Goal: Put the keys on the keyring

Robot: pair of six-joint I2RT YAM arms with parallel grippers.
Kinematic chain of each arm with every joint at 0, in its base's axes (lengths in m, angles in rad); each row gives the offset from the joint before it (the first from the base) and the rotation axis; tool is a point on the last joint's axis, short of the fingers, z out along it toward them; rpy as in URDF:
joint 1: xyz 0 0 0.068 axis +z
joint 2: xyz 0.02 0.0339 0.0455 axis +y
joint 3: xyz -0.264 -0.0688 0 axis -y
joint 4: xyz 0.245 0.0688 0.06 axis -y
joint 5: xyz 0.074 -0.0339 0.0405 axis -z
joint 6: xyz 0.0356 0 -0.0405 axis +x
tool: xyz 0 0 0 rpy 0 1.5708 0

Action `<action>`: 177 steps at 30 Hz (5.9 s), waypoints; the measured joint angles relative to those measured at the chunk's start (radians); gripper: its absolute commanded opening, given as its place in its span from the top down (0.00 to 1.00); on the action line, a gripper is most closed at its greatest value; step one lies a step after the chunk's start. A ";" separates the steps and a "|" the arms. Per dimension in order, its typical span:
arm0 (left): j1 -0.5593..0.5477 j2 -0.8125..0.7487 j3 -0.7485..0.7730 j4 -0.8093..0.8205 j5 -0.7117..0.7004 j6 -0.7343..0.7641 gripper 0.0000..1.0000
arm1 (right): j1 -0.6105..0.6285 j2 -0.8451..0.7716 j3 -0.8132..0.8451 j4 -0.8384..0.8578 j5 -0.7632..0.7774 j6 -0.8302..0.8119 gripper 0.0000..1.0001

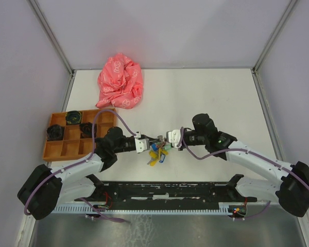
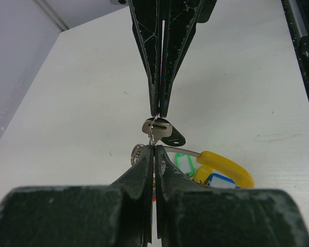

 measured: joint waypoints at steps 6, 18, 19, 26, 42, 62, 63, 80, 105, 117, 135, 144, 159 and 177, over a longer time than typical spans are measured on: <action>0.003 0.000 0.000 0.000 0.004 0.000 0.97 | 0.000 0.020 0.000 0.030 -0.002 0.026 0.99; 0.002 -0.013 0.000 -0.025 0.033 0.000 0.97 | 0.006 0.033 0.021 0.008 -0.043 0.053 0.99; 0.002 -0.014 0.000 -0.025 0.032 0.000 0.97 | 0.006 0.032 0.023 0.006 -0.042 0.057 1.00; 0.000 -0.028 0.000 -0.029 0.001 0.001 0.97 | 0.006 -0.060 0.024 -0.065 0.076 0.203 1.00; 0.000 -0.038 -0.012 -0.022 -0.075 0.001 0.97 | 0.011 -0.018 0.115 -0.573 0.459 0.917 0.99; 0.000 -0.053 -0.022 -0.022 -0.109 0.001 0.97 | 0.005 0.460 0.175 -0.327 0.795 0.965 0.95; 0.000 -0.053 -0.022 -0.023 -0.109 0.001 0.97 | 0.005 0.460 0.175 -0.327 0.798 0.967 0.94; 0.000 -0.054 -0.022 -0.025 -0.109 0.001 0.97 | 0.005 0.460 0.203 -0.384 0.825 0.988 0.81; 0.000 -0.055 -0.022 -0.028 -0.109 0.001 0.97 | 0.000 0.499 0.207 -0.388 0.814 0.977 1.00; 0.000 -0.051 -0.022 -0.027 -0.098 0.001 0.97 | 0.006 0.210 0.197 -0.361 0.603 0.629 0.99; 0.000 -0.039 -0.021 -0.027 -0.024 0.001 0.97 | 0.052 -0.023 0.070 -0.288 0.290 0.045 0.99; 0.000 -0.037 -0.020 -0.028 -0.001 0.001 0.97 | 0.092 -0.015 0.060 -0.186 0.273 -0.065 0.99; 0.000 -0.026 -0.014 -0.029 0.007 0.000 0.97 | 0.131 0.021 0.044 -0.133 0.277 -0.130 0.99; 0.000 -0.019 -0.008 -0.030 0.007 0.001 0.97 | 0.142 0.024 0.043 -0.116 0.283 -0.143 0.99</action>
